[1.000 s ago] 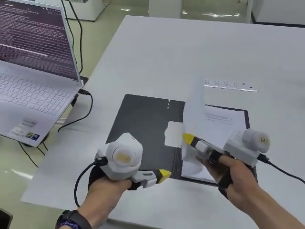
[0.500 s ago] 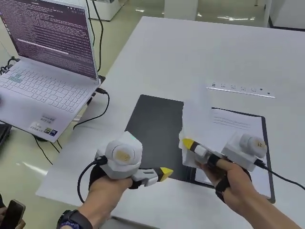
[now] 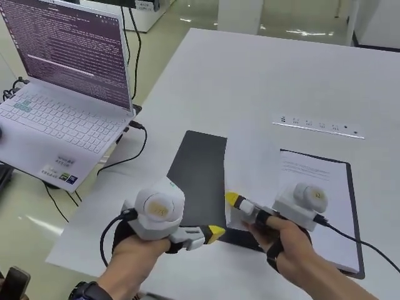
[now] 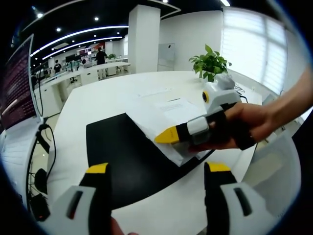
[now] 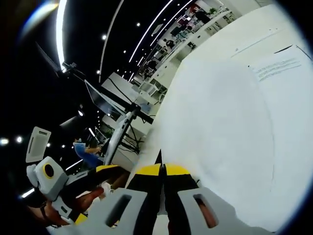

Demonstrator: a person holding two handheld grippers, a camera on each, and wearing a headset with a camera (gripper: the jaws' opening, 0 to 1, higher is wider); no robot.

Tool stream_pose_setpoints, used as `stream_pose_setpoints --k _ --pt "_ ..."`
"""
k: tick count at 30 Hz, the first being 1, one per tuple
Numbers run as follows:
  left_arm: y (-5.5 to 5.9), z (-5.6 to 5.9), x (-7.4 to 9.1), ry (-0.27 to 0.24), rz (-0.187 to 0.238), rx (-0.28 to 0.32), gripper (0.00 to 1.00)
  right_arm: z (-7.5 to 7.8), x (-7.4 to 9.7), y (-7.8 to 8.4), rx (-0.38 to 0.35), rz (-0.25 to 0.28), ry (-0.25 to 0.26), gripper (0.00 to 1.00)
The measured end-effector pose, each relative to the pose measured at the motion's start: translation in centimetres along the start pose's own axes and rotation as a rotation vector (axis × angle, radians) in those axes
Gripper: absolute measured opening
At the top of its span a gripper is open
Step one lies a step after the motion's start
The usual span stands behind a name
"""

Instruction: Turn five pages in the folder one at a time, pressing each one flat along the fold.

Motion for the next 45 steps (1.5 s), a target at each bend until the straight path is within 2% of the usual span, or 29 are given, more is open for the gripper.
stream_pose_setpoints --k 8,14,23,35,42,45 --pt "0.2 -0.2 -0.1 0.003 0.004 0.013 0.77 0.2 -1.9 1.0 -0.015 -0.053 0.026 0.0" --pt "0.5 -0.6 -0.1 0.001 -0.001 0.032 0.77 1.3 -3.3 1.6 -0.036 -0.073 0.052 0.0" --pt "1.2 -1.9 0.0 -0.014 -0.019 0.046 0.77 2.5 -4.5 2.3 -0.067 -0.093 0.089 0.0" --pt "1.7 -3.5 0.0 -0.032 -0.042 0.051 0.77 3.8 -4.5 3.5 -0.1 -0.124 0.131 0.0" --pt "1.8 -4.1 0.0 -0.046 -0.049 0.058 0.76 3.9 -4.5 3.7 -0.12 -0.117 0.112 0.0" --pt "1.8 -4.1 -0.1 -0.043 -0.052 0.06 0.76 3.8 -4.5 3.7 -0.122 -0.118 0.091 0.05"
Point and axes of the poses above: the centre of the closed fingertips' face, and the gripper's own axes: x roughly backward along the fingers, z roughly to its right, y roughly out of its underside, the point moved 10 cm from there along x, roughly backward along the fingers, and after that the axes turned 11 degrees about -y, right-handed, at the moved point
